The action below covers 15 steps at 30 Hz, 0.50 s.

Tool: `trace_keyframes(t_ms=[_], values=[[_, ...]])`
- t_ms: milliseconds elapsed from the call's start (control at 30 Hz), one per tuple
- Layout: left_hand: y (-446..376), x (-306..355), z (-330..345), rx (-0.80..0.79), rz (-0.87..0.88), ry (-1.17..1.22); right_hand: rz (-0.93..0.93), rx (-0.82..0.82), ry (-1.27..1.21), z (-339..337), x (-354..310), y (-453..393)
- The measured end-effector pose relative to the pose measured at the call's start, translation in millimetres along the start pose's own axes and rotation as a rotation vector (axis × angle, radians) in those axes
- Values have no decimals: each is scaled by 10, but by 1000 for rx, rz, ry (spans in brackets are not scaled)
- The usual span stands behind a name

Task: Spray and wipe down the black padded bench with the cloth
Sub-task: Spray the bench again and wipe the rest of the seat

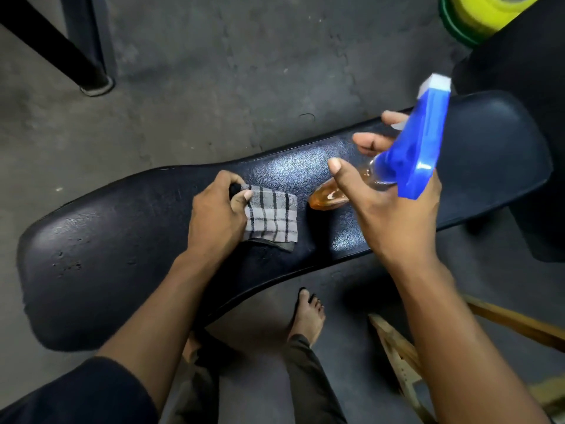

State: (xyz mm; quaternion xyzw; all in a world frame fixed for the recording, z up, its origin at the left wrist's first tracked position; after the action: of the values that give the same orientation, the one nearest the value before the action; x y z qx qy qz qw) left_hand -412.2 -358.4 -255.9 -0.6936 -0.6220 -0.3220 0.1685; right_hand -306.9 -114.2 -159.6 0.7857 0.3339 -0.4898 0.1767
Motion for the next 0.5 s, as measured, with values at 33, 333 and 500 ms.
trace_keyframes(t_ms=[33,333,500], values=[[16,-10,-8,0,-2,2,25,-6,8,-6,57,13],[181,24,-35,-38,20,-18,230,-214,471,-56,174,203],[173,62,-98,-35,71,-69,445,-655,861,-12,102,783]])
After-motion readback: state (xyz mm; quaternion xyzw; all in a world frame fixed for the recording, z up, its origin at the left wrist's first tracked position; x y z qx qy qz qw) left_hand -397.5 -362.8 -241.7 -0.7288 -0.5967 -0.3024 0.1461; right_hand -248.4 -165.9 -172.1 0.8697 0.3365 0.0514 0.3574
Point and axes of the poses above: each hand's wrist, its own y-axis away from the middle knuckle, its own z-axis out of the palm, x = y × z, the point moved 5 cm from there along -y, towards the middle knuckle, and after that the axes turned 5 degrees about x, right-handed, at the moved point
